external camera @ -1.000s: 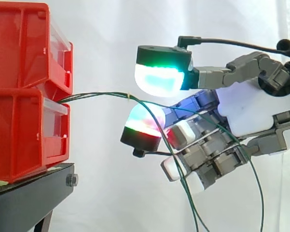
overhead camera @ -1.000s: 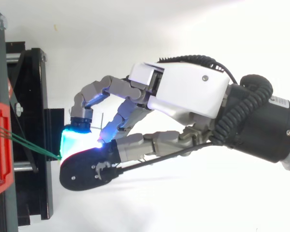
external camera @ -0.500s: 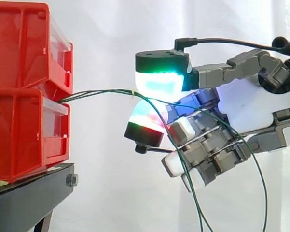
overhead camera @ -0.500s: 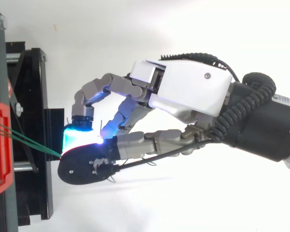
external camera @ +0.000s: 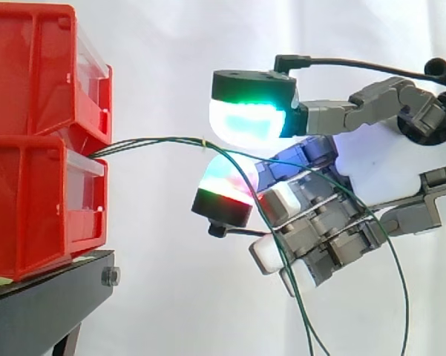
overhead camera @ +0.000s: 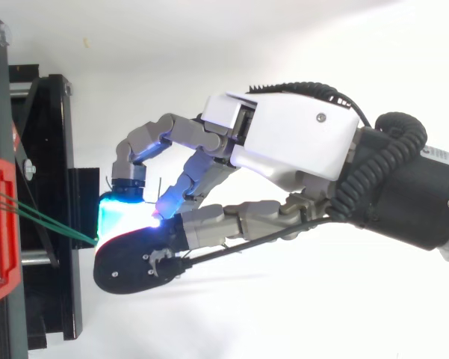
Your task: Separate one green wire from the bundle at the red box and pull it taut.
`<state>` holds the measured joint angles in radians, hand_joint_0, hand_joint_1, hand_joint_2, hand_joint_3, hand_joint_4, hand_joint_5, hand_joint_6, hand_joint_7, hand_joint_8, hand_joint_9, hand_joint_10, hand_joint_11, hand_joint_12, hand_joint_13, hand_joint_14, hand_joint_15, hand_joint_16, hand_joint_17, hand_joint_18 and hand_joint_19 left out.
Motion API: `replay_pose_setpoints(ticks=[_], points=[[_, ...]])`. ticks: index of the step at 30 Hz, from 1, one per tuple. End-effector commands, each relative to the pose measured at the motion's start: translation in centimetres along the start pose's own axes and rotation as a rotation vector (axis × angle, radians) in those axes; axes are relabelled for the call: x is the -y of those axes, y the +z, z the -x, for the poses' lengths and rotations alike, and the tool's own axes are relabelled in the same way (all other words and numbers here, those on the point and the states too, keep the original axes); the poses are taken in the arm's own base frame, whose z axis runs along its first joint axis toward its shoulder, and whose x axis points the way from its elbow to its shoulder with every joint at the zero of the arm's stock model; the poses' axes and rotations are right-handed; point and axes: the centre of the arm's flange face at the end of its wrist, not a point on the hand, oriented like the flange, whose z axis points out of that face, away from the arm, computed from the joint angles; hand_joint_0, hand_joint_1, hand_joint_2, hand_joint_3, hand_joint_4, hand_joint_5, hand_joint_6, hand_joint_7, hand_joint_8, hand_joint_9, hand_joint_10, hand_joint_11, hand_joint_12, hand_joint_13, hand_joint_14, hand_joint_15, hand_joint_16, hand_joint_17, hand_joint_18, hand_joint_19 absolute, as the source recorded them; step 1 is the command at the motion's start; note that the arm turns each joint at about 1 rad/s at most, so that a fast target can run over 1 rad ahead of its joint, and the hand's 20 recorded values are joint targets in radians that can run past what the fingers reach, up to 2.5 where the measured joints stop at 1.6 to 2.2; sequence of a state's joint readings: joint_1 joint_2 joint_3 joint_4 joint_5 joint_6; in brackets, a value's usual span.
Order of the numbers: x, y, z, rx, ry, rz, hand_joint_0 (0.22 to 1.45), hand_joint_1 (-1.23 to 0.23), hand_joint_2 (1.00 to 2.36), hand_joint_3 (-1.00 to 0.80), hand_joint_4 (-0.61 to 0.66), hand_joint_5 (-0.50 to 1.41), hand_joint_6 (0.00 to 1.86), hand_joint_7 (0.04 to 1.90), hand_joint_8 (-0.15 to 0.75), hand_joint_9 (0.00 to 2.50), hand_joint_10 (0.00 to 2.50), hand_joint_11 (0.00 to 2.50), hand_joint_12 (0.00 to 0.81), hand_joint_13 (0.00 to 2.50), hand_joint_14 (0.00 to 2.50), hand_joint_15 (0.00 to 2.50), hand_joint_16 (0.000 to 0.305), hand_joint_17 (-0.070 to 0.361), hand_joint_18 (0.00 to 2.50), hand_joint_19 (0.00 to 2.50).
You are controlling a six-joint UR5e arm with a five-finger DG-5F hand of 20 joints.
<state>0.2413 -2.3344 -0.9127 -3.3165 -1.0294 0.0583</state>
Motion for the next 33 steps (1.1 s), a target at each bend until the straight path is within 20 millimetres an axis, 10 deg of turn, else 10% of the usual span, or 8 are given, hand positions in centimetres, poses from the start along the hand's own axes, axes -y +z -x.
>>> replay_pose_setpoints(ticks=[1,33], points=[[0.02,0.02,0.03,0.001,0.000,0.000,0.57,-0.64,1.00,-0.50,0.14,-0.16,0.86,1.01,0.281,1.19,0.02,0.80,0.345,1.02,0.02,0.54,0.050,0.113,0.84,0.56],[-0.04,-0.11,-0.26,-0.001,-0.003,0.003,0.63,-0.73,1.02,-0.22,0.09,-0.15,0.89,1.06,0.283,1.40,0.03,1.18,0.342,1.18,0.03,0.75,0.049,0.110,0.84,0.55]])
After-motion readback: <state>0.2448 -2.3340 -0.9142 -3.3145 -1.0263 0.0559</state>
